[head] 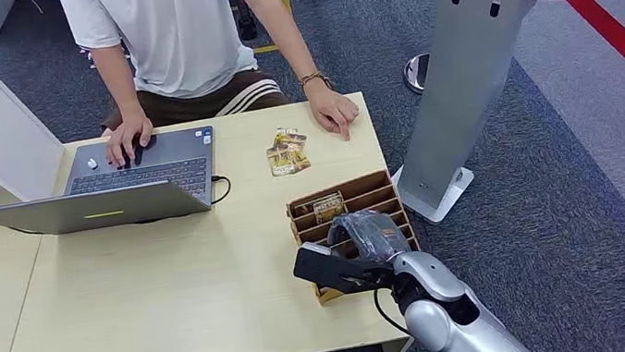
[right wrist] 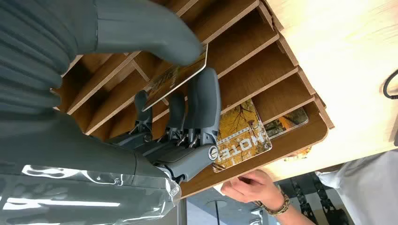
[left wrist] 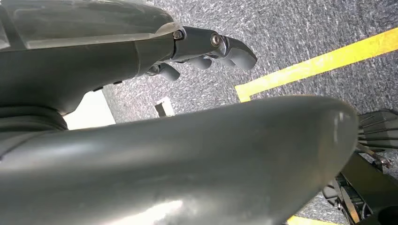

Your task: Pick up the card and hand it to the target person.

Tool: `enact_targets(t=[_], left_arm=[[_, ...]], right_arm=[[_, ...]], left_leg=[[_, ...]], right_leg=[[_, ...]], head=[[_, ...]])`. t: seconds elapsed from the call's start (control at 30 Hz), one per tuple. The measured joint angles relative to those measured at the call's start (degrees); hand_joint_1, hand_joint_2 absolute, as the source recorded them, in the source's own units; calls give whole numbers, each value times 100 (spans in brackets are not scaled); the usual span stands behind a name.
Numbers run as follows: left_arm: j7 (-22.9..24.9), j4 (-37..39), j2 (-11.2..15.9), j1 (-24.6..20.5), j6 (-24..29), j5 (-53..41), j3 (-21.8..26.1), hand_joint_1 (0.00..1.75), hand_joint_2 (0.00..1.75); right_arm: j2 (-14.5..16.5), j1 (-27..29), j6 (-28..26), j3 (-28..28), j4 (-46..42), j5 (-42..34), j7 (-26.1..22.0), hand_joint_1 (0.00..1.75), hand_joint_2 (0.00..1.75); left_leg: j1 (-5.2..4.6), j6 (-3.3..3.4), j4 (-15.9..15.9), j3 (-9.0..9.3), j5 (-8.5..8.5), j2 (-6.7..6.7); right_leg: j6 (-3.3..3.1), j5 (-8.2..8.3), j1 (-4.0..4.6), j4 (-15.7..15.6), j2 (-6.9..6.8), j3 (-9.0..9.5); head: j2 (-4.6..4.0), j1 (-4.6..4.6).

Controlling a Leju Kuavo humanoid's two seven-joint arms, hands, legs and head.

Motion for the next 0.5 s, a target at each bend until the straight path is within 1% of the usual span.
enact_targets(t=[0.07, 0.1, 0.2, 0.37, 0.5], left_arm=[[0, 0, 0, 0, 1, 0, -1, 0, 0], [1, 0, 1, 0, 2, 0, -2, 0, 0], [9, 0, 2, 0, 5, 0, -8, 0, 0], [16, 0, 0, 4, 13, 0, -31, 0, 0], [16, 0, 1, 4, 14, 0, -33, 0, 175]], right_arm=[[-2, 0, -2, 1, -1, -1, 0, 130, 175], [-4, 0, -3, 2, -1, -2, 1, 137, 175], [-7, -1, -7, 2, -2, -8, 9, 148, 175], [-14, -2, -17, 4, -2, -15, 17, 153, 175], [-23, -2, -17, 3, -2, -15, 17, 151, 175]], left_leg=[[0, 0, 0, 0, 0, 0], [0, 0, 0, 0, 0, 0], [0, 0, 0, 0, 0, 0], [0, 0, 0, 0, 0, 0], [0, 0, 0, 1, 0, 0]], right_leg=[[0, 0, 0, 0, 0, 0], [0, 0, 0, 0, 0, 0], [0, 0, 0, 0, 0, 0], [0, 0, 0, 0, 0, 0], [0, 0, 0, 0, 0, 0]], head=[[0, 1], [0, 2], [0, 1], [0, 1], [0, 1]])
